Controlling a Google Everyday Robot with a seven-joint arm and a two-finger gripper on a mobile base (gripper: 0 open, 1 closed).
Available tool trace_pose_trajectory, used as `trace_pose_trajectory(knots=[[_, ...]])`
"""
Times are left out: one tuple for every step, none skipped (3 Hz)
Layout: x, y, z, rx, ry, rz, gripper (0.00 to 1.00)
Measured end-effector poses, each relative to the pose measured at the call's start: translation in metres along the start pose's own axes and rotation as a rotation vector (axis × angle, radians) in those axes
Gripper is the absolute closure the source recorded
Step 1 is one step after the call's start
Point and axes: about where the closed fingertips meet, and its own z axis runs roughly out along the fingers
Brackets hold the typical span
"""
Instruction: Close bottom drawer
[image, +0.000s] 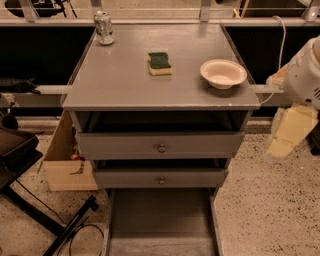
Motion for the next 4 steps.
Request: trace_pose_trajectory(knots=[[0.026, 0.027, 0.071, -0.005, -0.005, 0.026, 0.00], [0.060, 0.055, 0.165, -0.055, 0.022, 0.047, 0.00], [0.100, 0.088, 0.254, -0.139, 0.018, 0.139, 0.00], [0.127, 0.121, 0.322, -0.248, 0.010, 0.222, 0.00]])
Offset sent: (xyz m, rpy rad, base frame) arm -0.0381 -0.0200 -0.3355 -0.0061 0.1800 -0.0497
